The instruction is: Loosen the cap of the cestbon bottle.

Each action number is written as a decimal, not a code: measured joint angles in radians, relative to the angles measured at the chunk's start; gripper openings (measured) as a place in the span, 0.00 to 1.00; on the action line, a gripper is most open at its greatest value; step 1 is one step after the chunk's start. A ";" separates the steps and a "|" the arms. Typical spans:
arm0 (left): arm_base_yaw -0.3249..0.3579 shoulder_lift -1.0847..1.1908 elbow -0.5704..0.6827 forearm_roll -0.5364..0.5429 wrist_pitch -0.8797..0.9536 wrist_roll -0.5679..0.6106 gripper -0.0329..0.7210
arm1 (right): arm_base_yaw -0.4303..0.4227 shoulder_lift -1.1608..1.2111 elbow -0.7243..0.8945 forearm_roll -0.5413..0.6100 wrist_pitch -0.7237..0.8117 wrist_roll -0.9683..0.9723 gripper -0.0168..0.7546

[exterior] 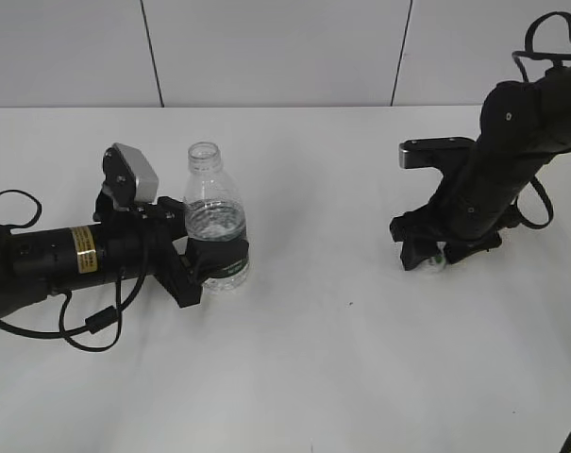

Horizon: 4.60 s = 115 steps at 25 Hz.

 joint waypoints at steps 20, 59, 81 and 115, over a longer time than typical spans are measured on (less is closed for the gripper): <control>0.033 0.000 0.023 0.051 -0.027 0.000 0.82 | -0.001 -0.041 0.000 0.006 0.002 -0.007 0.81; 0.383 -0.204 0.018 -0.382 0.472 0.143 0.82 | -0.001 -0.058 -0.276 -0.155 0.075 -0.008 0.79; 0.318 -0.273 -0.766 -0.837 2.260 0.321 0.82 | -0.004 -0.058 -0.633 -0.220 0.653 0.058 0.79; 0.316 -0.917 -0.263 -0.943 2.314 0.374 0.78 | -0.185 -0.711 -0.158 -0.110 0.659 -0.007 0.79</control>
